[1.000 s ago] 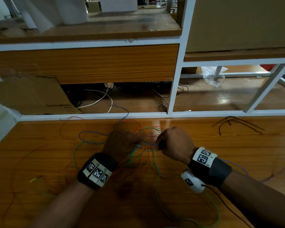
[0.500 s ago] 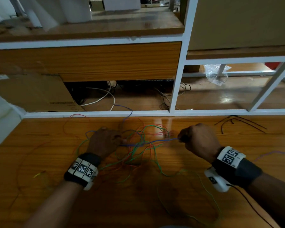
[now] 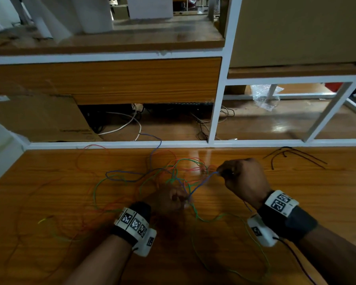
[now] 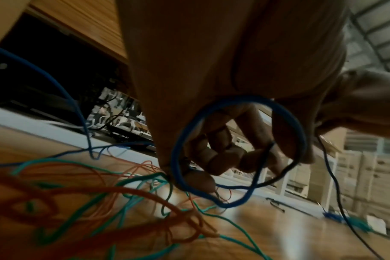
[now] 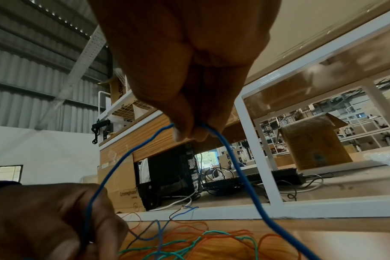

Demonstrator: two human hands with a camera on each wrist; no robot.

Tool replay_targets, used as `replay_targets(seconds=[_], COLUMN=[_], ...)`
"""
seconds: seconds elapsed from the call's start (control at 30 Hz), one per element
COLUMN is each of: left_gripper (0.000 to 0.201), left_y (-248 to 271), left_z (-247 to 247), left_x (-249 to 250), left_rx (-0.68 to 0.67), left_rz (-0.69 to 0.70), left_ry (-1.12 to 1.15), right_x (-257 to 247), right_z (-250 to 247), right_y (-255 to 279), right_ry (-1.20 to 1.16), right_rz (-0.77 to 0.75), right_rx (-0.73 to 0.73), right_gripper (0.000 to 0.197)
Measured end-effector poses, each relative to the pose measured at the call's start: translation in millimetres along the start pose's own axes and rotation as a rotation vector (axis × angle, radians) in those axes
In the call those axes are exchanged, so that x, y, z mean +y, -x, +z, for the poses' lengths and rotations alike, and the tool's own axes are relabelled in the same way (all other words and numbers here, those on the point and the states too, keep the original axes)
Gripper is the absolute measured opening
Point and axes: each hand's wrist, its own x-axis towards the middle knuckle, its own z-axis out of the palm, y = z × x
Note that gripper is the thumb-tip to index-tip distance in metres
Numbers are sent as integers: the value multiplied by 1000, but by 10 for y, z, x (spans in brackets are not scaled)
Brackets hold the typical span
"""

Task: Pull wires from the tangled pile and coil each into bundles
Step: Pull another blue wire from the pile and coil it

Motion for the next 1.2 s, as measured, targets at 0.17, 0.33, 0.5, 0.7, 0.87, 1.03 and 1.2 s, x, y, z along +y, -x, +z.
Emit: replay_targets(seconds=[0.17, 0.33, 0.5, 0.7, 0.87, 1.03, 1.2], left_gripper=[12, 21, 25, 19, 32, 57, 21], left_y=[14, 77, -30, -170, -122, -116, -50], left_z=[-147, -225, -70, 66, 52, 17, -155], left_x=[-47, 14, 286, 612, 676, 713, 618], left_rx=[172, 493, 635, 724, 793, 768, 563], left_rz=[-102, -98, 1, 124, 262, 201, 120], left_ry=[-55, -58, -182, -250, -288, -26, 591], right_x=[149, 357, 202, -278, -273, -131, 136], right_z=[-157, -195, -224, -17, 4, -134, -466], right_y=[41, 181, 90, -51, -23, -22, 1], right_ry=[16, 81, -129, -702, -954, -1019, -893], right_rz=[17, 120, 169, 334, 446, 399, 298], right_rx=[88, -226, -642, -628, -572, -609, -534], right_gripper=[28, 26, 75, 35, 9, 13, 6])
